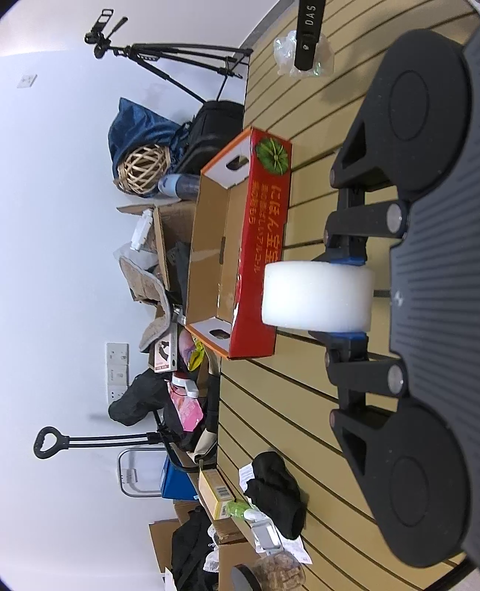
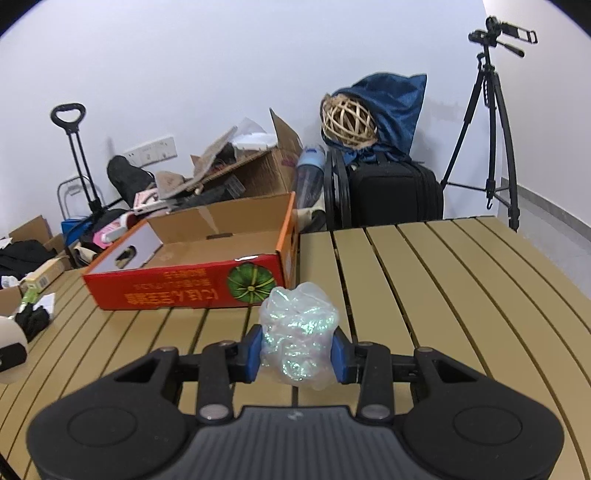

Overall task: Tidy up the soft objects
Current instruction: 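Carry the foam roll and plastic bag in both grippers over the black bin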

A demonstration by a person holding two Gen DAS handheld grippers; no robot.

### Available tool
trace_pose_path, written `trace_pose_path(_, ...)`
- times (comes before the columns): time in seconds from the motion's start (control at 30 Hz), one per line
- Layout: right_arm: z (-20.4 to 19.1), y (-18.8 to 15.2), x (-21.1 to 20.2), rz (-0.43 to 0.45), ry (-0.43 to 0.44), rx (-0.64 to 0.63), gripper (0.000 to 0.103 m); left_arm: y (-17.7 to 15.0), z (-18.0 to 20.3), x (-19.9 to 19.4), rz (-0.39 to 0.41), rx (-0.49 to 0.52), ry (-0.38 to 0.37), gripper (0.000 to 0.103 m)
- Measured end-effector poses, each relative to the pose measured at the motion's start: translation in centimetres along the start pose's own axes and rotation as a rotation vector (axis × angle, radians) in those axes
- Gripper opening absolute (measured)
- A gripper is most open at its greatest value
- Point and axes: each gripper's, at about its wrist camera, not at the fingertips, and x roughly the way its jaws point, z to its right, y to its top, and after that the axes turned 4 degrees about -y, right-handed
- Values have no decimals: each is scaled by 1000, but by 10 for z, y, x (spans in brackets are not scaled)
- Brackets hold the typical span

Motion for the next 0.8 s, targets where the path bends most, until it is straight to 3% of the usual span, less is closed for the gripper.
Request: trace_pose_path(0.8, -17, -79, -174, 128, 105, -46, 36, -44, 12, -150, 69, 50, -71, 30)
